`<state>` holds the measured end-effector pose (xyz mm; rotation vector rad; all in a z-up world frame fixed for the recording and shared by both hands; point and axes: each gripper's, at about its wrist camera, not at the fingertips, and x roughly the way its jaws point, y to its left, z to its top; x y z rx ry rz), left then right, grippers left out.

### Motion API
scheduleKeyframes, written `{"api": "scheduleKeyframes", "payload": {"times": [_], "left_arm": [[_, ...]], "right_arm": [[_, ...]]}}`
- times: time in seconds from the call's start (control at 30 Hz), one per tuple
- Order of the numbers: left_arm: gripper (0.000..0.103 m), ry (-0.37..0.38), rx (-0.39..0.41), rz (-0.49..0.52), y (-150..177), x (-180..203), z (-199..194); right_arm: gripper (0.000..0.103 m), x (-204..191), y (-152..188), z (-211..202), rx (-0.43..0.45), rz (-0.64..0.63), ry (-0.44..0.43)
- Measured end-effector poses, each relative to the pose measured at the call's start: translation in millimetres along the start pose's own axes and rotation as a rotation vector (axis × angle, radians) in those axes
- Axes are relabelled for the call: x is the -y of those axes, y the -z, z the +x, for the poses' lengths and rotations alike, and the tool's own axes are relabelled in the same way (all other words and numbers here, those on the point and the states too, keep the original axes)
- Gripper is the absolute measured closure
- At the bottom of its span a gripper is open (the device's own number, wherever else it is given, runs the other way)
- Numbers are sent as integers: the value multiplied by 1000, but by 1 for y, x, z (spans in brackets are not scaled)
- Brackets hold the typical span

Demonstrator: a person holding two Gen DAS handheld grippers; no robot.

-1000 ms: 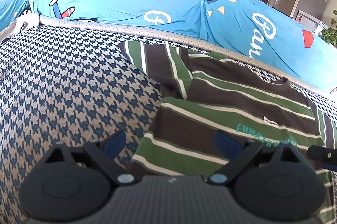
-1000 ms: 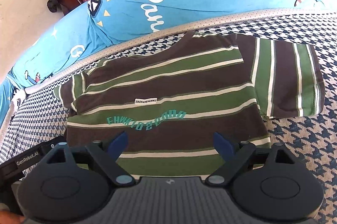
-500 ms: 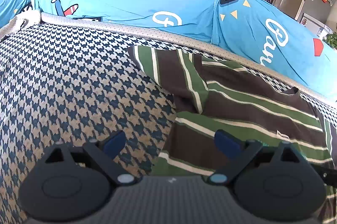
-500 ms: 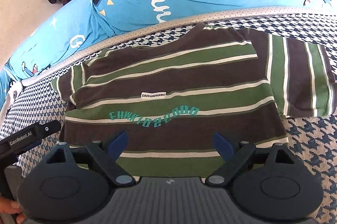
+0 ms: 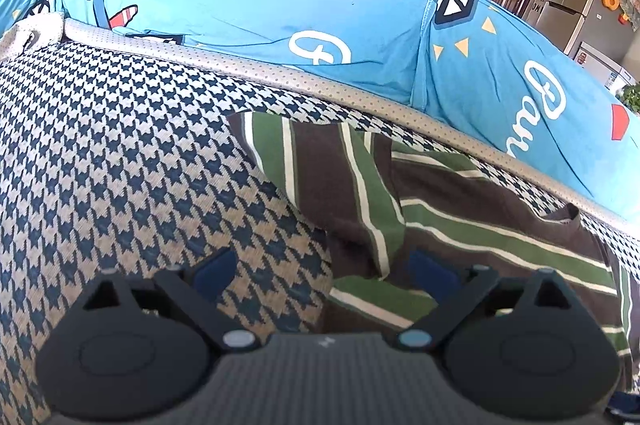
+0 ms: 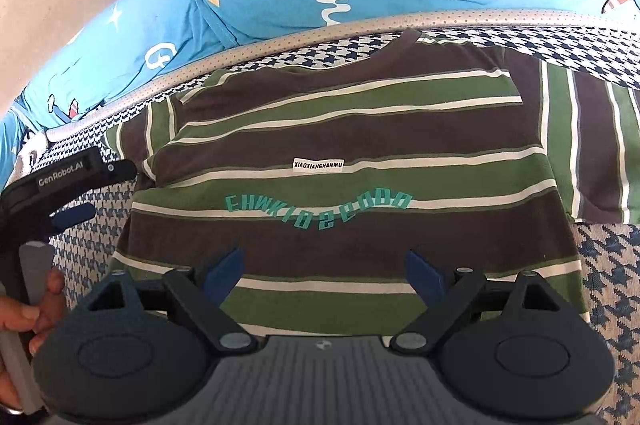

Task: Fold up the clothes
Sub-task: 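Move the left gripper to the unfolded sleeve of the striped shirt, then grasp the sleeve with the left gripper and lift it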

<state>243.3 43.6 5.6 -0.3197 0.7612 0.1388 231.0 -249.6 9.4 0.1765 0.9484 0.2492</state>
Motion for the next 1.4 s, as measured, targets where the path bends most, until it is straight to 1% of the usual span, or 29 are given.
{"api": "scheduleKeyframes", "payload": {"times": [0.23, 0.4, 0.53, 0.73, 0.83, 0.9, 0.93, 0.97, 1.07, 1.1, 1.17, 1.3, 1.4], "left_arm": [[4, 4, -16, -23, -16, -3, 25], [1, -1, -19, -30, -22, -1, 39], [0, -6, -21, -26, -24, 3, 48], [1, -18, -1, 0, -27, 8, 53], [9, -10, 13, 3, -27, 10, 52], [23, -5, 20, 10, -27, 13, 50], [26, -2, 23, 15, -27, 14, 50], [32, 1, 25, 21, -26, 16, 49], [44, 6, 40, 45, -26, 23, 45], [47, 7, 47, 57, -26, 26, 44], [49, 5, 70, 100, -26, 34, 41], [50, 25, 125, 212, -22, 56, 30], [50, 64, 137, 301, -17, 73, 25]], "right_arm": [[14, -1, 2, 5, -22, -3, 4], [14, -3, 3, 8, -29, -12, 13], [13, -4, 3, 11, -30, -25, 16], [10, -7, 4, 14, -25, -60, 29], [10, -9, 5, 15, -20, -69, 40], [9, -10, 5, 16, -15, -69, 46], [9, -10, 5, 17, -13, -69, 48], [9, -10, 6, 17, -12, -71, 49], [8, -11, 7, 17, -9, -82, 53], [8, -11, 7, 17, -9, -86, 55], [8, -12, 8, 17, -9, -93, 57], [8, -11, 8, 17, -10, -93, 54], [8, -10, 8, 16, -11, -89, 53]]}}
